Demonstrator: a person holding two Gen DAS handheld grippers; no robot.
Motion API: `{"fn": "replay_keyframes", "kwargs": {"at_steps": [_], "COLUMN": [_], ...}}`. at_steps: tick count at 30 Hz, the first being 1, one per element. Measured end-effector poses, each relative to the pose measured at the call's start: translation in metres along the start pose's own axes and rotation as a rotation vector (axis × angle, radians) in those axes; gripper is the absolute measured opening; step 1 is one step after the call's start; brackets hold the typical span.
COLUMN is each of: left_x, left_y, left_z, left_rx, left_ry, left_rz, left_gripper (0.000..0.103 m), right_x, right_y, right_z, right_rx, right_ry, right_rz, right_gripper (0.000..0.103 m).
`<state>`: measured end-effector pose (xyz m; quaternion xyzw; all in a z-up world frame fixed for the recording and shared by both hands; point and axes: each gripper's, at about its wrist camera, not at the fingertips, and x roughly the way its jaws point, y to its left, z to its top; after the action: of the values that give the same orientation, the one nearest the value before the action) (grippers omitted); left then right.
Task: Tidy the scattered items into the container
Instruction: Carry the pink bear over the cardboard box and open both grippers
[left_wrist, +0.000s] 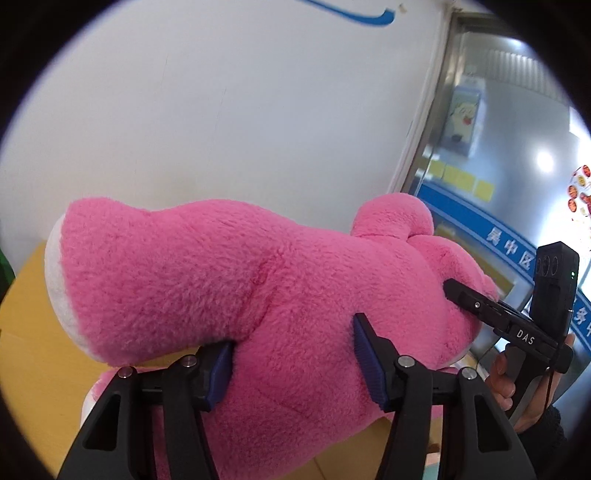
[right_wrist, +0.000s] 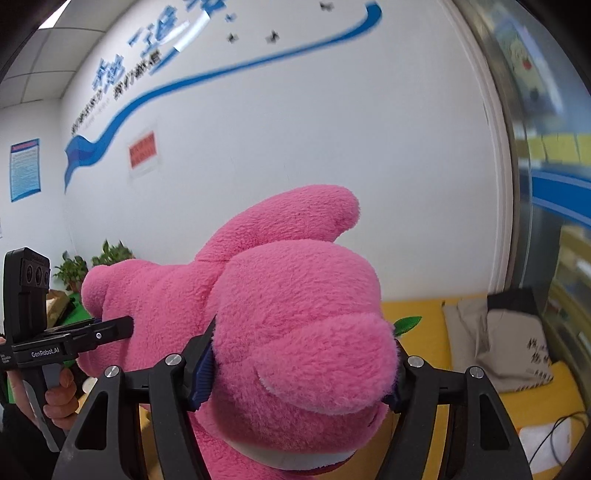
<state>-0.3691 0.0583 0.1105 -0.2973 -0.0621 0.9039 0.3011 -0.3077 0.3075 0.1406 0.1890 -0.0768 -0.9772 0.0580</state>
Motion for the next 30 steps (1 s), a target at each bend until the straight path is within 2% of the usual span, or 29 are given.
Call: {"fn": "replay_keyframes", "kwargs": {"at_steps": [4, 10, 21, 24, 30], "left_x": [0.039, 0.081, 0.152, 0.159, 0.156], "left_y": [0.011, 0.023, 0.048, 0.049, 0.051], "left_z": [-0.023, -0.047, -0.087, -0.090, -0.098], "left_rx": [-0.019, -0.053, -0.115, -0.105, -0.072], "left_ry": [0.077, 0.158, 0.361, 0.371, 0.374], "left_rz": [0.005, -0.024, 0.036, 0.048, 0.068], "left_gripper": [0.057, 0.055, 0.054, 0.054, 0.054], "right_x": [0.050, 0.087, 0.160, 0.173, 0.166], "right_y": [-0.027, -0.048, -0.086, -0.097, -0.101], "right_z": [-0.037, -0.069, -0.125, -0.141, -0.144], "right_rx": [0.043, 0.053, 0.111, 0.132, 0.139], "right_ry": [0.124, 0.230, 0.483, 0.530, 0.527], "right_rz": [0.007, -0.021, -0.033, -0.037, -0.062], "right_gripper": [0.069, 0.067, 0.067, 0.067, 0.067]}}
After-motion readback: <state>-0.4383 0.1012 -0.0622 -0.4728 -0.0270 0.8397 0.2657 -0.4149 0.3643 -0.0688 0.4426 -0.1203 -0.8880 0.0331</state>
